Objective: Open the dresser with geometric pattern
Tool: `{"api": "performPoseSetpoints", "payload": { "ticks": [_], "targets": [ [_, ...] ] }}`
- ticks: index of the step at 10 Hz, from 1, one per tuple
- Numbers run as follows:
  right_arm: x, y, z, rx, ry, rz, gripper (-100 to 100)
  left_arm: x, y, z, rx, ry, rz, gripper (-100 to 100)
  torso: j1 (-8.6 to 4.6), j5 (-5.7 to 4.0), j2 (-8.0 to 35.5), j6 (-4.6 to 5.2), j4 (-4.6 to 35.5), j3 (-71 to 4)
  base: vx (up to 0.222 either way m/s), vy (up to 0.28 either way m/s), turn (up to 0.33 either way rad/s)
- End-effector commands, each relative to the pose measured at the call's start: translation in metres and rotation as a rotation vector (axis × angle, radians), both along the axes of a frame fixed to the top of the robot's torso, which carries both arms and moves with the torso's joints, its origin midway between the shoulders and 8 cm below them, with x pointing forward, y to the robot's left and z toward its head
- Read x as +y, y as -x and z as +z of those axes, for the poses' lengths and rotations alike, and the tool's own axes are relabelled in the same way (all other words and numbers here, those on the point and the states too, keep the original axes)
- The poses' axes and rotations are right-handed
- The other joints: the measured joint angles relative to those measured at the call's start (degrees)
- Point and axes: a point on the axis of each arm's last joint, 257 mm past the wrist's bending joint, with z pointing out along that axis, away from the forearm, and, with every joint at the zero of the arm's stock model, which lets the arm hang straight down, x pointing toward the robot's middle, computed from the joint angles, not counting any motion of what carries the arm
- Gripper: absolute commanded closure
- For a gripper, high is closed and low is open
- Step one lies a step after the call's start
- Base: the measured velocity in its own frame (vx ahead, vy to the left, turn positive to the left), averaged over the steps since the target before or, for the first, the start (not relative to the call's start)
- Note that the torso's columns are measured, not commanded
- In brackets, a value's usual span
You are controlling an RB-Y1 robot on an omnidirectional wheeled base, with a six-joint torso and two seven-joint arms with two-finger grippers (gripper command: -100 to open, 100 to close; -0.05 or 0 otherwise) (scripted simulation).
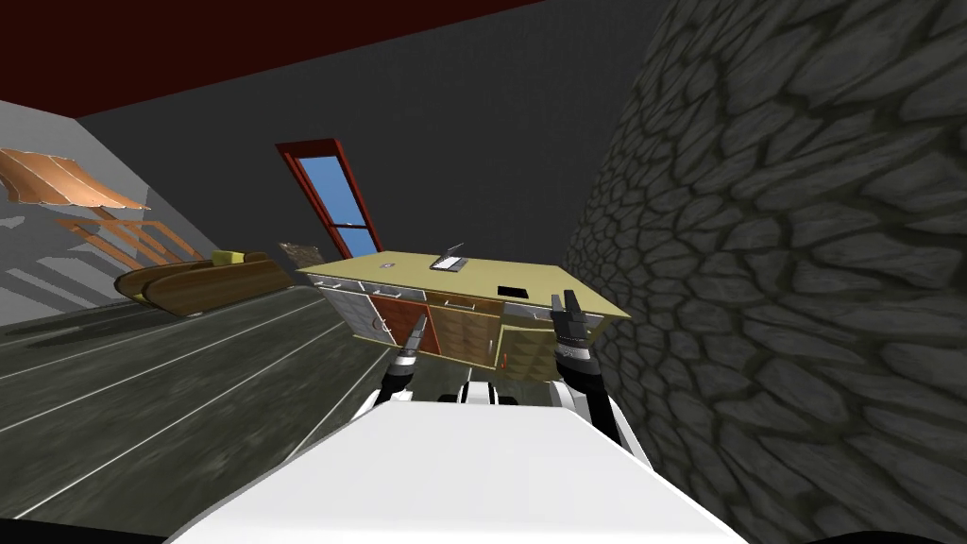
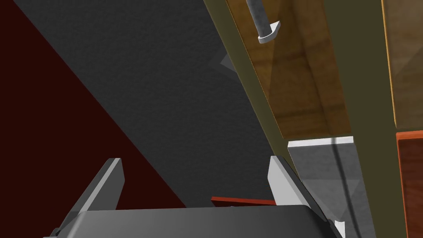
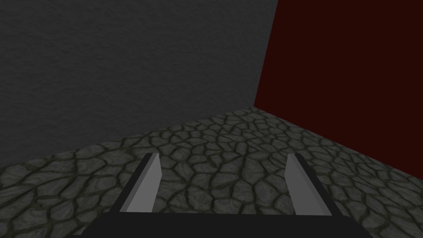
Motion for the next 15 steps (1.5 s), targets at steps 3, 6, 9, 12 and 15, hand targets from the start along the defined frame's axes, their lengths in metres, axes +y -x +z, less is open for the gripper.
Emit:
{"api": "performPoseSetpoints", "payload": {
  "ticks": [3, 6, 9, 12, 15],
  "targets": [
    [0.000, 0.000, 0.000, 0.000, 0.000, 0.000, 0, -0.011, 0.003, -0.031, 0.016, -0.014, -0.014, -100, -0.03, -0.01, -0.1, 0.00, 0.0, -0.1, 0.109, -0.013, -0.032],
    [0.000, 0.000, 0.000, 0.000, 0.000, 0.000, 0, -0.023, 0.005, -0.050, 0.029, 0.002, -0.018, -100, 0.05, 0.01, 0.0, 0.00, 0.0, 0.0, 0.096, -0.001, -0.030],
    [0.000, 0.000, 0.000, 0.000, 0.000, 0.000, 0, -0.040, 0.007, -0.060, 0.032, 0.047, -0.015, -100, -0.02, -0.01, 0.1, 0.00, 0.0, 0.0, 0.059, -0.005, -0.018],
    [0.000, 0.000, 0.000, 0.000, 0.000, 0.000, 0, -0.043, -0.004, -0.055, 0.032, 0.055, -0.016, -100, 0.03, 0.00, 0.1, -0.01, 0.0, 0.0, 0.018, -0.008, 0.001],
    [0.000, 0.000, 0.000, 0.000, 0.000, 0.000, 0, -0.043, -0.020, -0.045, 0.032, 0.055, -0.018, -100, -0.01, -0.01, 0.0, 0.00, 0.0, 0.0, -0.011, -0.010, 0.010]
  ]
}}
